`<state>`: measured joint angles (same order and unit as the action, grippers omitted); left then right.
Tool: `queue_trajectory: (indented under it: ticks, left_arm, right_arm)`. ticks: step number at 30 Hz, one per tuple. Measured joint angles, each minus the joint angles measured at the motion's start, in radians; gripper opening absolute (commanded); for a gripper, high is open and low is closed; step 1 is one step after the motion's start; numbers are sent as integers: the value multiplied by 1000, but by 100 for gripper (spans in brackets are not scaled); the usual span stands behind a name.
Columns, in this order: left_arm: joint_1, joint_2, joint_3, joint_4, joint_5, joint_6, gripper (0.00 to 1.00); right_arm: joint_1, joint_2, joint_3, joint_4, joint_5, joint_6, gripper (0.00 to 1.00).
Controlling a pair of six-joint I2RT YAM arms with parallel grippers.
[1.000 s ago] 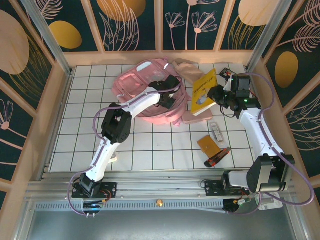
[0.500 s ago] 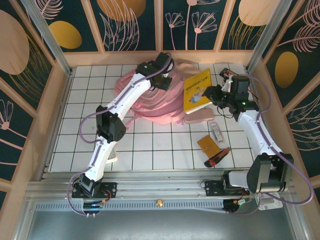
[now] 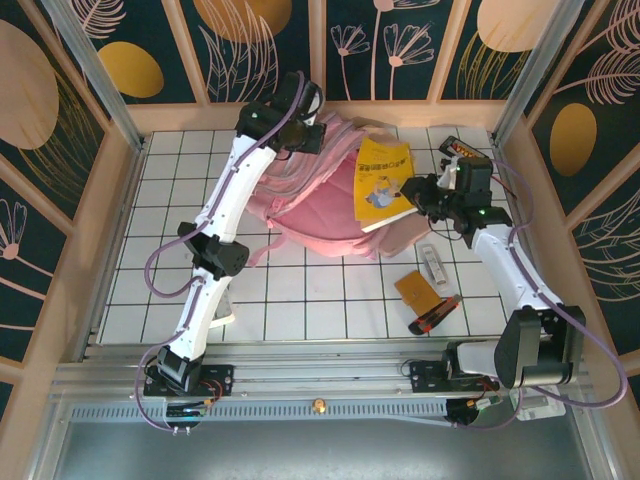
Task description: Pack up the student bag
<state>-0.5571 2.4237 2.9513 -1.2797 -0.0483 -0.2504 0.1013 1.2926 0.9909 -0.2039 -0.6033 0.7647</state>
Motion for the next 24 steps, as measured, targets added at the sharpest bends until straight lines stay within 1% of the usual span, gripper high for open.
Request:
queue_trajectory:
  ticks: [4, 10, 13, 17, 21, 24]
  left_arm:
    - [0, 19, 4, -4, 15, -11, 0]
    - [0, 24, 5, -4, 21, -24, 0]
    - [2, 24, 5, -4, 27, -26, 0]
    - [2, 24, 5, -4, 45, -28, 0]
    - [4, 26, 5, -3, 69, -28, 0]
    - [7, 27, 5, -3, 84, -28, 0]
  right_arm:
    - [23, 21, 2, -16, 28, 4, 0]
    - [25, 30, 32, -139, 184, 10, 0]
    - [29, 33, 32, -166, 211, 11, 0]
    - [77, 57, 42, -117, 201, 10, 0]
    - [161, 130, 102, -10, 129, 11, 0]
    - [204, 180, 125, 97, 74, 32, 0]
